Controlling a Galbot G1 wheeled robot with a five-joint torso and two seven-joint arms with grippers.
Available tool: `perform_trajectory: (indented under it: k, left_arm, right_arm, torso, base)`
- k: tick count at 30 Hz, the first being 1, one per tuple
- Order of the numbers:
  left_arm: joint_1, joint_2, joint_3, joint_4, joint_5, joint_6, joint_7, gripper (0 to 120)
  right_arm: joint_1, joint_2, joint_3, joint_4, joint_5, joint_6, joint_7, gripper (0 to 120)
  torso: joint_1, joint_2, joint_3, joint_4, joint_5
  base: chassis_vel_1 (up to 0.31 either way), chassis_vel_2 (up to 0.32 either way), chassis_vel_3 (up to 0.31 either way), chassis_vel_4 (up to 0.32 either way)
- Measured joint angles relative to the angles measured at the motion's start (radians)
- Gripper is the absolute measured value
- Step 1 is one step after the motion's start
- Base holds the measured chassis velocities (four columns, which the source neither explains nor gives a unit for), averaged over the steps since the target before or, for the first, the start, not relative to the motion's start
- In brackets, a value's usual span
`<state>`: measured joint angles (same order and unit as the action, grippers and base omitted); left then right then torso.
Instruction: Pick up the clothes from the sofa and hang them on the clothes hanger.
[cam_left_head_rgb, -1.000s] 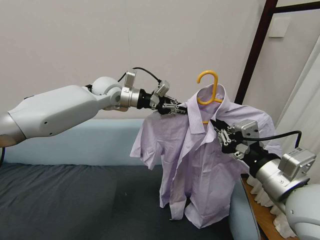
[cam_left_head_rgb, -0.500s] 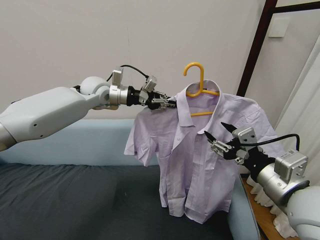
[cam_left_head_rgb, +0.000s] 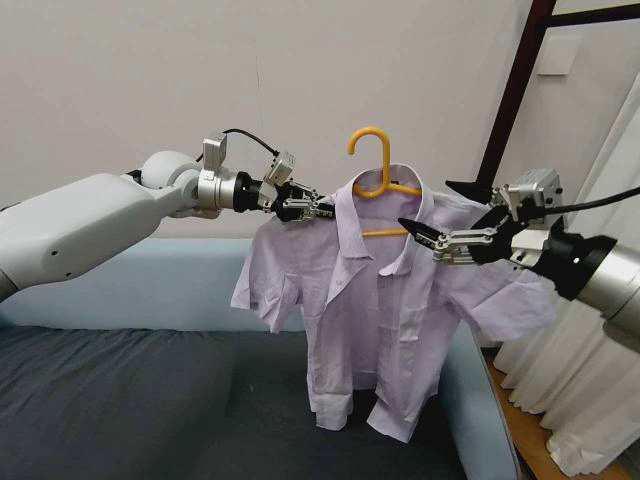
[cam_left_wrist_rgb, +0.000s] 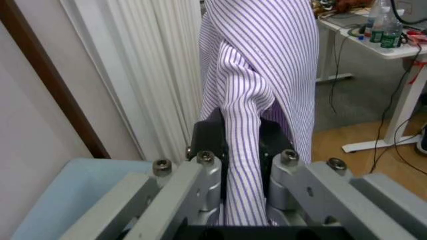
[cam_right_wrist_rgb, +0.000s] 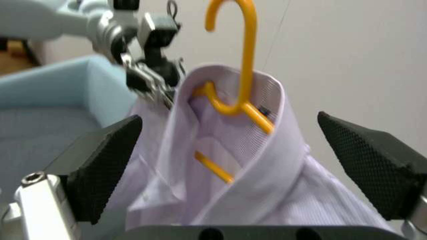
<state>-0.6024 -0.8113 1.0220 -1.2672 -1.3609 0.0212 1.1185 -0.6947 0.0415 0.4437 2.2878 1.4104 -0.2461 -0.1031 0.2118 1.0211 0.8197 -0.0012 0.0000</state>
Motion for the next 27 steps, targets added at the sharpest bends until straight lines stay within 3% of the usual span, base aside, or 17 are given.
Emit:
perform_trajectory:
  k: [4, 15, 27]
  left_arm:
    - [0.022, -0.008, -0.02, 0.006, 0.031, -0.004, 0.034, 7]
    - [0.048, 0.006, -0.041, -0.03, 0.054, -0.004, 0.059, 7]
    - [0.038, 0.011, -0.046, -0.039, 0.079, -0.003, 0.085, 7]
  right_arm:
    - [0.0, -0.073, -0.006, -0.133, -0.081, -0.049, -0.15, 100]
    - [-0.021, -0.16, -0.052, -0.17, -0.214, -0.073, -0.273, 99]
    - [-0.037, -0.188, -0.068, -0.155, -0.225, -0.033, -0.304, 53]
  torso:
    - [0.0, 0.0, 0.0, 0.0, 0.0001]
    - [0.0, 0.0, 0.0, 0.0002, -0.0001]
    - [0.0, 0.0, 0.0, 0.0001, -0.0002]
  base:
    - [0.0, 0.0, 0.0, 0.0]
    - [0.0, 0.0, 0.0, 0.0]
    - [0.0, 0.0, 0.0, 0.0]
